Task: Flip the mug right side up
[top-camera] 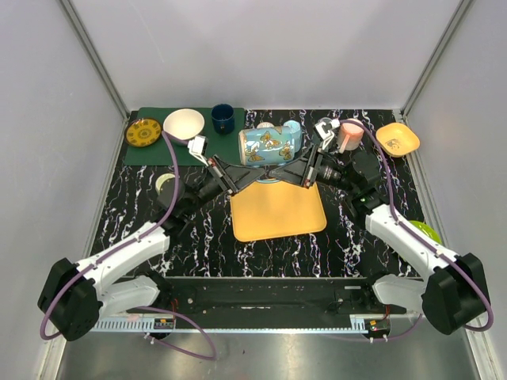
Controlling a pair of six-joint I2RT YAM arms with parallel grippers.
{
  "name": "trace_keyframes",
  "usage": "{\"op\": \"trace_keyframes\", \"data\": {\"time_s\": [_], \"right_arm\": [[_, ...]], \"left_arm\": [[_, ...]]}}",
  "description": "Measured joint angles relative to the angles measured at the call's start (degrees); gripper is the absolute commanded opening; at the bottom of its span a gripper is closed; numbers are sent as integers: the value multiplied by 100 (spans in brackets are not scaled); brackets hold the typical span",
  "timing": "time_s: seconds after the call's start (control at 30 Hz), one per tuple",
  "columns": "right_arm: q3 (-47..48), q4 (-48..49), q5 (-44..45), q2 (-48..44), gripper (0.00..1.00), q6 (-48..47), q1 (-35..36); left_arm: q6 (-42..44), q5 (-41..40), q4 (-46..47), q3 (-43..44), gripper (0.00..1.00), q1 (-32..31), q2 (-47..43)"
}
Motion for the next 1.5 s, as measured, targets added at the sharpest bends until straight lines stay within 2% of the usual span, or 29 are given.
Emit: {"op": "trace_keyframes", "data": {"time_s": [0.07, 0.1, 0.2, 0.33, 0.77, 1.17, 1.3, 1.5], "right_arm": [[0, -4, -26, 9, 0, -2, 0], [0, -13, -26, 4, 0, -17, 0], [0, -223, 0, -74, 0, -129, 0], [0, -715, 87, -299, 0, -492, 0], [72, -2247, 595, -732, 0, -1408, -13], [426, -3759, 1259, -1038, 0, -2122, -103], [579, -4572, 2061, -1102, 0, -2507, -107], [634, -5737, 4245, -1172, 0, -3187, -125]], "left_arm": [[-7, 0, 39, -31, 2, 0, 0], [-9, 0, 63, -48, 17, 0, 0], [-9, 2, 105, -105, 41, -2, 0], [-46, 208, 111, -258, 52, -48, -46], [-146, 525, 50, -949, 56, 328, -442], [111, 520, -678, -1399, 56, 717, -909], [297, 509, -1172, -1453, 56, 811, -1086], [883, 160, -2470, -1460, 55, 863, -1818]]}}
